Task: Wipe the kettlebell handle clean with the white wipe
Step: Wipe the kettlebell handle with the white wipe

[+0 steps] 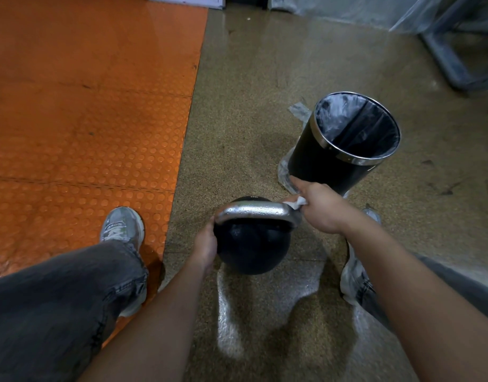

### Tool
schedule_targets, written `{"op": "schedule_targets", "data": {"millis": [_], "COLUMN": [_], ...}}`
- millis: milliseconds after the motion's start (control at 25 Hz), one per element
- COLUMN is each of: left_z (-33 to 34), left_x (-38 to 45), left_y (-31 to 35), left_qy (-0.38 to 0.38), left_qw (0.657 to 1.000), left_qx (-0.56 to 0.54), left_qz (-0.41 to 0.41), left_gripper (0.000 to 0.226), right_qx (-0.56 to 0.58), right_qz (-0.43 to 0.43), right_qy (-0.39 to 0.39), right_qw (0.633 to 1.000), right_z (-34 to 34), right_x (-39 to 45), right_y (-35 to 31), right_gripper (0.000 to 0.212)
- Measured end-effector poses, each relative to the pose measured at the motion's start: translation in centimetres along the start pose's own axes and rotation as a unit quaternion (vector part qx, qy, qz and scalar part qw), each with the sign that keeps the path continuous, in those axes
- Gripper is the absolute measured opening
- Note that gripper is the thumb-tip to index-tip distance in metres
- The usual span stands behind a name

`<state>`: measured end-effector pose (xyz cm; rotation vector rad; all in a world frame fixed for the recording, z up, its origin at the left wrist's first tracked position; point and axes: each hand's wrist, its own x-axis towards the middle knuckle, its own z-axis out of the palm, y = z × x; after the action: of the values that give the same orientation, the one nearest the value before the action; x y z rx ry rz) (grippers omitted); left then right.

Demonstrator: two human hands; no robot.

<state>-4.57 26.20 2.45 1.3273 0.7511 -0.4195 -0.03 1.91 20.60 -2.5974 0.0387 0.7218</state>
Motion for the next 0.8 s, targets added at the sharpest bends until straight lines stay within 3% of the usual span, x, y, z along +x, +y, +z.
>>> {"op": "schedule_targets", "data": {"millis": [480,800], "left_z": [-0.2,-0.2], "left_x": [0.0,-0.4], "left_y": [0.1,0.4], "left_qy": [0.023,0.016], "left_qw": [1.0,1.0], "left_qx": [-0.006,-0.004], "left_qz": [-0.013,-0.013], "left_gripper": [0.047,0.039], "right_qx": [-0.011,0.001], "right_qz": [0.018,0.021], "right_qy": [0.032,0.038], "right_qw": [0.999,0.999], "right_z": [0.5,0.8], "right_x": [-1.3,-1.8], "right_y": [0.4,0.9], "right_gripper": [0.077,0.077]}}
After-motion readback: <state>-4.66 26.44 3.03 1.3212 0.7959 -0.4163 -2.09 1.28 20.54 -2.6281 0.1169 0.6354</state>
